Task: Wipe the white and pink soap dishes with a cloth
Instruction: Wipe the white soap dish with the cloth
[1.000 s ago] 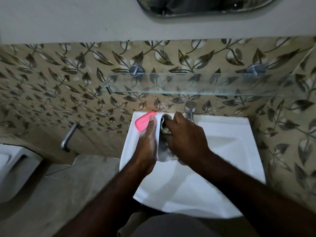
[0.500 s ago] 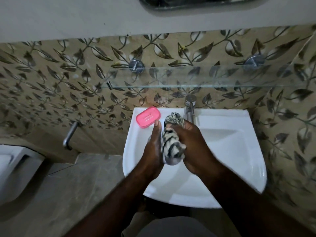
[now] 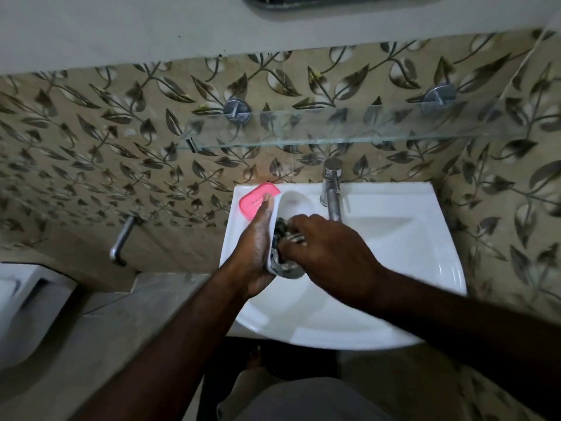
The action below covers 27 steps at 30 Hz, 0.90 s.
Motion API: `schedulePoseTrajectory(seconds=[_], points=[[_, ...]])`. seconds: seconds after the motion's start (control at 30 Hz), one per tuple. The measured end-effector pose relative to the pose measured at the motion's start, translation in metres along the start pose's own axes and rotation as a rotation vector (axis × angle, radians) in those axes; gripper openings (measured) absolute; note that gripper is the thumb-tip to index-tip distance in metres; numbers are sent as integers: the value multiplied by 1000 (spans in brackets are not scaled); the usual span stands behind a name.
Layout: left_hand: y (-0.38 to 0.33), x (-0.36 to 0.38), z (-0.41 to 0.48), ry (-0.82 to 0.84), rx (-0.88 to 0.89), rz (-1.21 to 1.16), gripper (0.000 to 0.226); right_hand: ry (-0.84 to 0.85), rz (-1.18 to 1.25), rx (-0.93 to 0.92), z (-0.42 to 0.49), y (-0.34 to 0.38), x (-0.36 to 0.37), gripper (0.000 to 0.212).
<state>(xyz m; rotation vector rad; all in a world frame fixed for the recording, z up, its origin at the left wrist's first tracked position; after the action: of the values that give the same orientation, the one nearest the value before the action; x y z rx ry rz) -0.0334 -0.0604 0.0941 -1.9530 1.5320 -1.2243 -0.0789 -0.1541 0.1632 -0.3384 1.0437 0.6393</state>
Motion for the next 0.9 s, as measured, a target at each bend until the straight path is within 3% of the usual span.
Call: schedulePoseTrajectory(seconds=[0.07, 0.2, 0.27, 0.43, 0.5, 0.53, 0.6, 0.67, 0.73, 0.83, 0.9], points=[[-2, -2, -2, -15, 32, -15, 63, -14, -71, 16, 12, -8, 1, 18], [-7, -4, -7, -68, 164, 33, 54, 38, -102, 256, 19, -23, 8, 35], [-4, -9, -8, -123, 211, 88, 54, 76, -34, 355, 14, -18, 16, 30], [5, -20, -8, -195, 193, 74, 62, 292, 433, 478, -4, -10, 36, 13], [3, -19, -3, -126, 132, -3, 65, 177, 669, 497, 1, -9, 27, 21], [2, -16, -2, -84, 110, -32, 64, 87, 671, 471, 5, -11, 20, 29], [0, -10, -4, -46, 115, -34, 63, -4, 375, 365, 13, -15, 11, 42], [-6, -5, -4, -35, 195, 4, 66, 6, 19, 318, 17, -19, 9, 43], [-13, -4, -5, -74, 300, 93, 64, 48, -120, 347, 18, -22, 11, 45], [-19, -3, -5, -140, 397, 188, 45, 105, -44, 458, 18, -30, 16, 31], [-17, -2, -5, -144, 424, 211, 40, 173, 187, 499, 14, -33, 24, 13]])
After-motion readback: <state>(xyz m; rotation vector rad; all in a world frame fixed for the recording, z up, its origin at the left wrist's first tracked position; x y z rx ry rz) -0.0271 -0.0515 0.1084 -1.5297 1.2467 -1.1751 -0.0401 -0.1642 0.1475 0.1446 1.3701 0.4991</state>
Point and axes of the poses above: each hand's wrist, its own z-axis towards the middle knuckle, its own x-axis out of the palm, y = z × x, the point moved 6 cm from there along z, towards the middle knuckle, and after that the axes turned 6 degrees about -y, right-handed, at the moved point
